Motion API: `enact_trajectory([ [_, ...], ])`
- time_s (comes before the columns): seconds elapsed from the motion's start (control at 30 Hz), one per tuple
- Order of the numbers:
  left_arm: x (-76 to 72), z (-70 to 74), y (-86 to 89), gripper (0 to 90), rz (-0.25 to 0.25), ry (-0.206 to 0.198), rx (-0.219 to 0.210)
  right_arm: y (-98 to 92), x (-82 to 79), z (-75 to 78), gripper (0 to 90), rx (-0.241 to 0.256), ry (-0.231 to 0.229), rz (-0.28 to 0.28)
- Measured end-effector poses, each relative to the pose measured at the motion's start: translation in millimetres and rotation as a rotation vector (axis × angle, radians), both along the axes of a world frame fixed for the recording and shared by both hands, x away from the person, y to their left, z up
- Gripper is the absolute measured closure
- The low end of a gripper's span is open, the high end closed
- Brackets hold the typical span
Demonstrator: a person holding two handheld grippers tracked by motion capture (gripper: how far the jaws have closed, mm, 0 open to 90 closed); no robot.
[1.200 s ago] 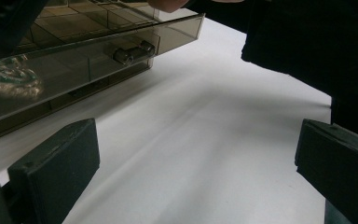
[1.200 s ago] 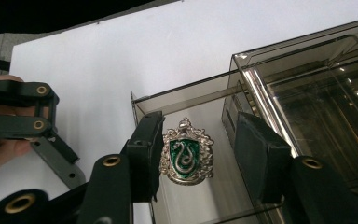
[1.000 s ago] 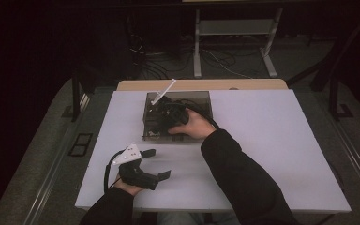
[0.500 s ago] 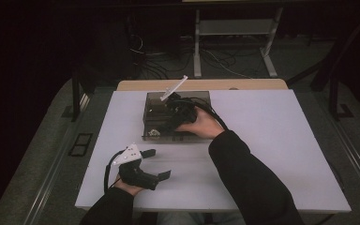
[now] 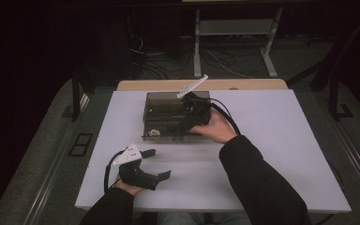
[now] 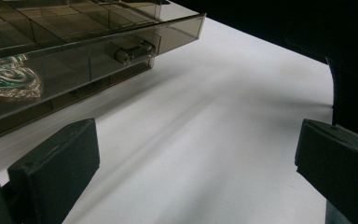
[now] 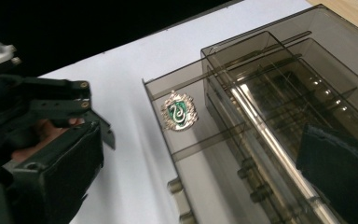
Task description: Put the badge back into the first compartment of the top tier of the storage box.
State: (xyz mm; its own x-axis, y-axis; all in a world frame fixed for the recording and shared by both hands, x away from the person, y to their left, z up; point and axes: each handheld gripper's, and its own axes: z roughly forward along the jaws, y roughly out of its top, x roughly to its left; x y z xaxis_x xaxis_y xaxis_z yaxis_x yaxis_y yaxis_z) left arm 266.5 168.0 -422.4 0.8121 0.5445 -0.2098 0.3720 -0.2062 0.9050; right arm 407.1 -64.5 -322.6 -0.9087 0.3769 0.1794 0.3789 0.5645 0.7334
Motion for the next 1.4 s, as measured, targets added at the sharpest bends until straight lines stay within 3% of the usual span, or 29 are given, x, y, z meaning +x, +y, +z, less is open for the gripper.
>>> enact_trajectory([
  [0.4, 0.4, -0.1, 0.6, 0.0, 0.0, -0.004, 0.009, -35.2, -25.5, 0.1, 0.4, 0.024, 0.006, -0.054],
  [0.73, 0.1, -0.4, -0.1, 0.0, 0.003, -0.002, 0.007, -64.4, -36.3, -1.5, 0.4, 0.022, -0.011, -0.084],
  [1.4, -0.3, -0.4, -0.9, 0.0, 0.007, 0.0, 0.004, -122.7, -63.0, -18.8, 0.5, 0.044, 0.003, -0.175],
])
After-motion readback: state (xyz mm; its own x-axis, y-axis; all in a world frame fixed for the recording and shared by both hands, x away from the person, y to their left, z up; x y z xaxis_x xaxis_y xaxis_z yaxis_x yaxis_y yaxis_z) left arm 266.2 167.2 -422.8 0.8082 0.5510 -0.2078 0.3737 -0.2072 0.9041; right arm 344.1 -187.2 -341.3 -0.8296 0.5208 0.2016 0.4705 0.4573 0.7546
